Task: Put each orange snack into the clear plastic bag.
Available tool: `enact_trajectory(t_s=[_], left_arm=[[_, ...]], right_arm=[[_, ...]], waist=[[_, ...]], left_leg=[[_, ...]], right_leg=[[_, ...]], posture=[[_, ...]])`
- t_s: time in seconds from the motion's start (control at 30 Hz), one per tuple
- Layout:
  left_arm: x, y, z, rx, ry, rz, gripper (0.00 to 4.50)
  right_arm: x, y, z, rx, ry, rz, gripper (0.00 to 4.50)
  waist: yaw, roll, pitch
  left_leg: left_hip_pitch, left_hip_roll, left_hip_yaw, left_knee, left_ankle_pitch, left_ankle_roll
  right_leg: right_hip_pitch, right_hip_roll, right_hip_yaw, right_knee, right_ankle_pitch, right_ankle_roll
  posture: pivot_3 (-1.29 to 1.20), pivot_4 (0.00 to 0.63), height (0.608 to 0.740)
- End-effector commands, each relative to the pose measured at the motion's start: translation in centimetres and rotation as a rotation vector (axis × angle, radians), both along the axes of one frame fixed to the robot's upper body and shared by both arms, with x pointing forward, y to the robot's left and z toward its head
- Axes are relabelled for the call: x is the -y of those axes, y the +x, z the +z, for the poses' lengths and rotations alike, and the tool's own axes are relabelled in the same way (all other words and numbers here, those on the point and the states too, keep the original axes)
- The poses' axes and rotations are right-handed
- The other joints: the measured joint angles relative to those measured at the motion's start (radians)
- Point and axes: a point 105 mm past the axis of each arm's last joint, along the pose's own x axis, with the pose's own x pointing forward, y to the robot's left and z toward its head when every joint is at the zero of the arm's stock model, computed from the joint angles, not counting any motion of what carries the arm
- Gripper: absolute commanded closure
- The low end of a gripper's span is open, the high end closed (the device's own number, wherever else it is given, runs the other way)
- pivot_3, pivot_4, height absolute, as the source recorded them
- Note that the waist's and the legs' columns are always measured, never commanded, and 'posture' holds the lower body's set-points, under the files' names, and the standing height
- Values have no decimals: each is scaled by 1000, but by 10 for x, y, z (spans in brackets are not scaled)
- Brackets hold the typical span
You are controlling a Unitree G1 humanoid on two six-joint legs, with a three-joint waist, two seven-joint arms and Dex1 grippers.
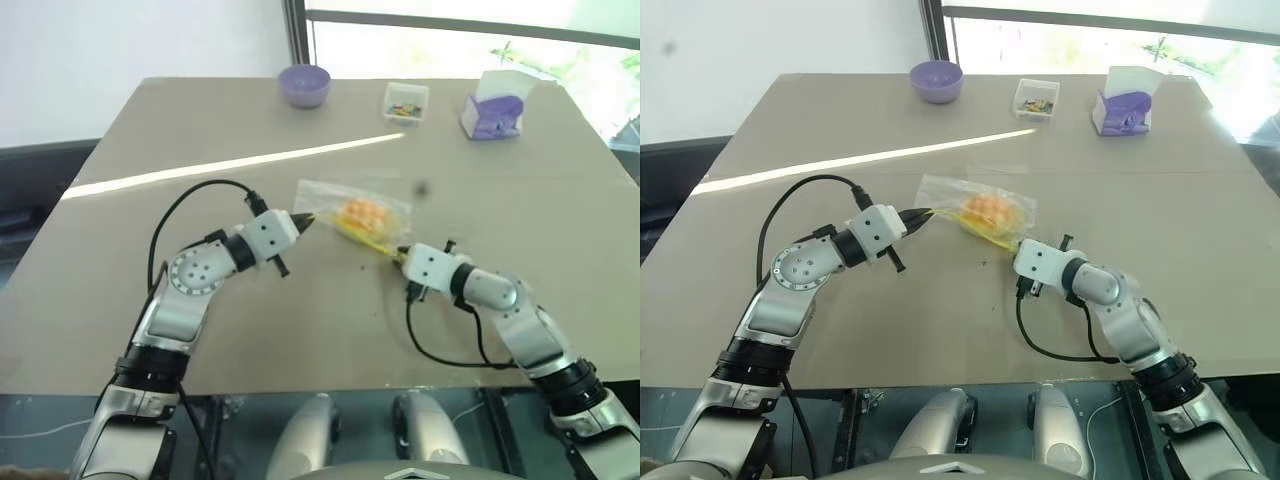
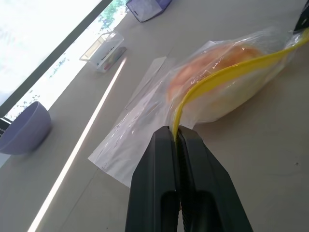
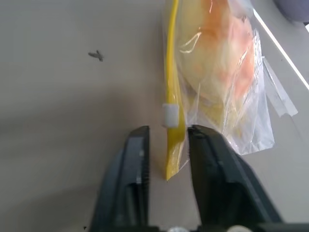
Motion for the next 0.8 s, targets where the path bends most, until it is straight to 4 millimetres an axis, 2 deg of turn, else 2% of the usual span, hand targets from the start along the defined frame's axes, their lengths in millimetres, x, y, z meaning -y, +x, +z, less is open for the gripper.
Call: enact_trajectory(t_s=[0.03, 0.13, 0.23, 0.43, 0.47, 0.57, 0.63, 0.7, 0.8], left_arm=[[5, -5, 14, 48, -16, -26, 4500], [5, -5, 14, 47, -16, -25, 4500], [5, -5, 15, 47, -20, -24, 4500], [9, 1, 25, 41, -70, -29, 4500], [11, 10, 31, 46, -83, -24, 4500], [19, 53, 89, 166, -175, 42, 4500], [19, 68, 120, 226, -229, 79, 4500], [23, 74, 132, 224, -266, 66, 4500], [31, 77, 136, 216, -272, 38, 4500]], right_arm=[[-6, 5, 15, 63, 35, 3, 4456], [-5, 7, 19, 66, 47, -5, 4456], [6, 13, 26, 89, 37, -42, 4456], [33, 36, 60, 215, 19, -138, 4456], [40, 44, 72, 266, -7, -148, 4456], [63, 77, 131, 499, -60, -224, 4456], [71, 87, 164, 623, -56, -262, 4456], [75, 91, 183, 693, -53, -276, 4456], [77, 93, 186, 698, -65, -264, 4456]], waist=[[0, 0, 0], [0, 0, 0], [1, 0, 0], [0, 0, 0], [0, 0, 0], [10, -1, 1], [6, -1, 1], [-2, -1, 0], [-16, -1, -1]], left_leg=[[0, 0, 0, 0, 0, 0], [0, 0, 0, 0, 0, 0], [0, 0, 0, 0, 0, 0], [0, 0, 0, 0, 0, 0], [0, 0, 0, 0, 0, 0], [-2, -2, -2, 2, 0, 0], [-3, -2, -2, 3, 0, 0], [-2, -2, -1, 2, 0, 0], [-1, -1, 1, -4, 0, 0]], right_leg=[[0, 0, 0, 0, 0, 0], [0, 0, 0, 0, 0, 0], [0, 0, 0, 0, 0, 0], [0, 0, 0, 0, 0, 0], [0, 0, 0, 0, 0, 0], [1, 0, -3, 0, 1, 1], [0, 0, -3, 0, 1, 2], [0, -1, -2, -1, 1, 2], [-1, -1, 1, -6, 1, 2]], posture=[[0, 150, 740], [0, 150, 740], [0, 150, 740], [0, 150, 740], [0, 150, 740], [0, 150, 740], [0, 150, 740], [0, 150, 740], [0, 150, 740]])
